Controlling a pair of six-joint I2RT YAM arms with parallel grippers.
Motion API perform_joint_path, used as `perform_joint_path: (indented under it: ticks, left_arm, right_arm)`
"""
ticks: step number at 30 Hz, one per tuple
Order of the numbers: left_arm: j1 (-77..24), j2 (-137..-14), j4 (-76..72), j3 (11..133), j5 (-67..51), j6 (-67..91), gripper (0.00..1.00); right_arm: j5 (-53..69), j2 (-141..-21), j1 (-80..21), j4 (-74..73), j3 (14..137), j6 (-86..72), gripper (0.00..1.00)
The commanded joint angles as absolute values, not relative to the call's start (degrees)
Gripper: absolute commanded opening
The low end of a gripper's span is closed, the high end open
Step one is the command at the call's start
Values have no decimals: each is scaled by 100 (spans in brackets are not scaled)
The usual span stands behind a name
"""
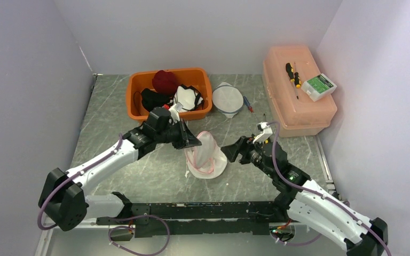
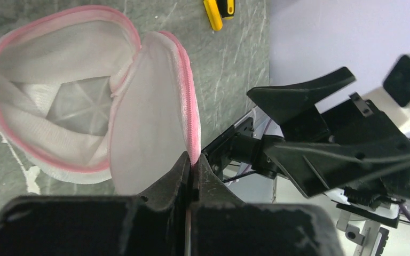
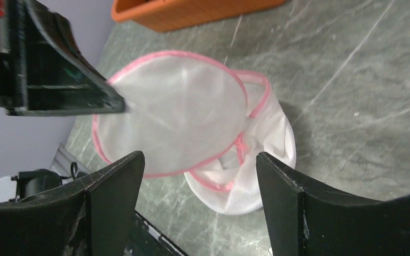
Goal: Unzip the laundry bag and remove the bra
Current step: Close the laundry bag at the center of the board.
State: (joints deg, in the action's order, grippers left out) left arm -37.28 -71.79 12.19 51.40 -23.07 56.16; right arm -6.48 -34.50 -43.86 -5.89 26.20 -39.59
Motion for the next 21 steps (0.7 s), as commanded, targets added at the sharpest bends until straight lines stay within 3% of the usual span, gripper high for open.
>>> perform_joint_path:
  ticks: [1, 6, 14, 21]
  left_arm:
    - [-3472, -6735, 776, 4806, -2649, 5316, 3]
    - [-3314, -6707, 530, 4394, -2827, 5409, 3]
    - [-3209, -6763, -599, 3984, -3333, 5919, 3]
    - [-3197, -6995, -2798, 3293, -3839, 6997, 3]
  right_arm:
    - [269, -3706, -4088, -23, 2405, -4276, 78]
    - [730, -4255, -3840, 357, 2228, -4305, 66]
    - [1176, -4995, -3750, 956, 2179, -4486, 64]
    - [1117, -4412, -3457, 1089, 1873, -4453, 67]
